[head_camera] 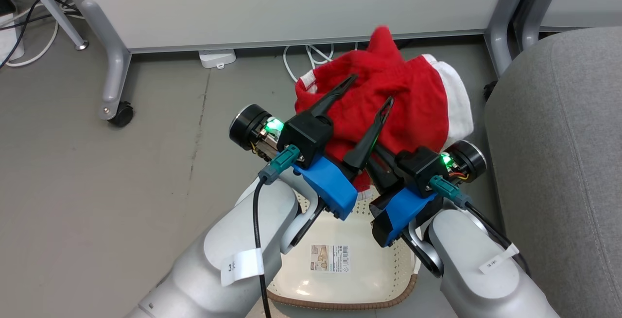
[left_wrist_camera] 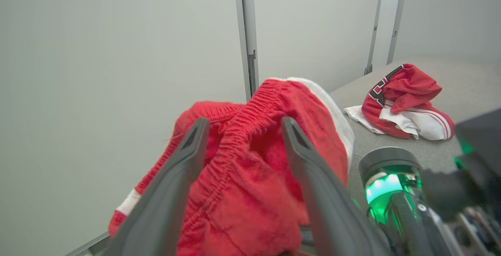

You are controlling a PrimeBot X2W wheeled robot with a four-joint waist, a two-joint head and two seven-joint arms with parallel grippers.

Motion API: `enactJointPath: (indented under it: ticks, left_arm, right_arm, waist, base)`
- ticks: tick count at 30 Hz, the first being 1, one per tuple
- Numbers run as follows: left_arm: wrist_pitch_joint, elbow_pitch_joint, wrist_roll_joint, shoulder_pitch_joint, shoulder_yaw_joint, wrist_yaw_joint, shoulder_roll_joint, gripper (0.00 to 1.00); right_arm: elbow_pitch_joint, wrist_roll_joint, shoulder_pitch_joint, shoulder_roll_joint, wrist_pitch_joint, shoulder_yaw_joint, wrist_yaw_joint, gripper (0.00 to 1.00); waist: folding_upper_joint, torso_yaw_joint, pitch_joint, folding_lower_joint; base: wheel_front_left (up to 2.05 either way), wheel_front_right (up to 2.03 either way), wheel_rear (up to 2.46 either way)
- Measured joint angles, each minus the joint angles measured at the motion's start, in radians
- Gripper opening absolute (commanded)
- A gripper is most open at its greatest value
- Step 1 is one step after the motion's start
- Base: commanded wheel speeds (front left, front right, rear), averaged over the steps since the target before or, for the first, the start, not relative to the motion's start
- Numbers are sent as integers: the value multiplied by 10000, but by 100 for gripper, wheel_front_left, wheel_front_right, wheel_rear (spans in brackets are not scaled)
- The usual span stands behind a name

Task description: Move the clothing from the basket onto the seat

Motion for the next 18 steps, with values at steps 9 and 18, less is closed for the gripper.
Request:
enactJointPath:
  ticks: [9, 18]
  left_arm:
    - [0, -52, 138, 7, 92, 12, 0, 100]
    - [0, -48, 188, 38, 104, 8, 0, 100]
  right_arm:
    - [0, 33, 2, 0, 0, 29, 0, 0]
    - [-8, 98, 7, 2, 0, -48, 0, 0]
  waist:
    - [0, -57, 5, -1]
    - [0, -110, 34, 0]
  base:
    - [0, 0, 0]
    - [0, 0, 0]
